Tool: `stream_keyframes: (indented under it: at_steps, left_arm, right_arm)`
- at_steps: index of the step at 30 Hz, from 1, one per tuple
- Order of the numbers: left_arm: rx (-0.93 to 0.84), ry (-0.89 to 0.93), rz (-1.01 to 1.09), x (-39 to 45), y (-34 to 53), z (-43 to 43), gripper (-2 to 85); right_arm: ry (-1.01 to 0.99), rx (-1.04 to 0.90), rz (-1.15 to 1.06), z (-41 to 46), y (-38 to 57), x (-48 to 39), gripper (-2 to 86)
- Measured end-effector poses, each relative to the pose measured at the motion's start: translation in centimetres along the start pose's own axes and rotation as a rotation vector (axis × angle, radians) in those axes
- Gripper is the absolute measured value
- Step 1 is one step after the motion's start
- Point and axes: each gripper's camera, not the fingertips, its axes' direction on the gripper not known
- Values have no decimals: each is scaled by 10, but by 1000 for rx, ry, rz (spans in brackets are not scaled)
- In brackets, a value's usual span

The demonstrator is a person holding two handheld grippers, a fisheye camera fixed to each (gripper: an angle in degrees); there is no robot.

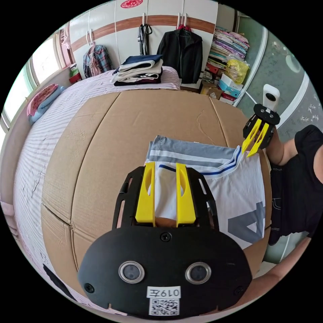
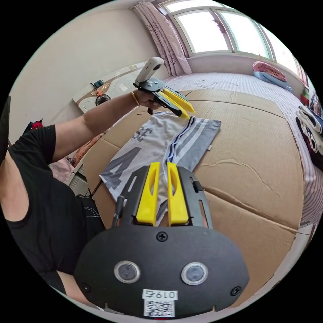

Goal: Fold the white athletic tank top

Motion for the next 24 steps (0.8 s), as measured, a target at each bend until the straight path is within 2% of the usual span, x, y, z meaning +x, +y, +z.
stream_keyframes:
  at_steps: [2,5,14,24]
  left_arm:
    - [-28,13,11,-10,-13,6,87]
    - [-26,55,-11,-24,-22,8,79]
    - [-78,111,-58,-52,-42,12,14]
    - [-90,91,-126,-61,-50,0,9]
  right_arm:
    - [45,-24,-5,-5,8,-3,98]
    - [43,-40,-8,-14,22,-1,121]
    - [-2,-13,102,-39,47,19,20]
    - [28,-54,105,-63,51,15,5]
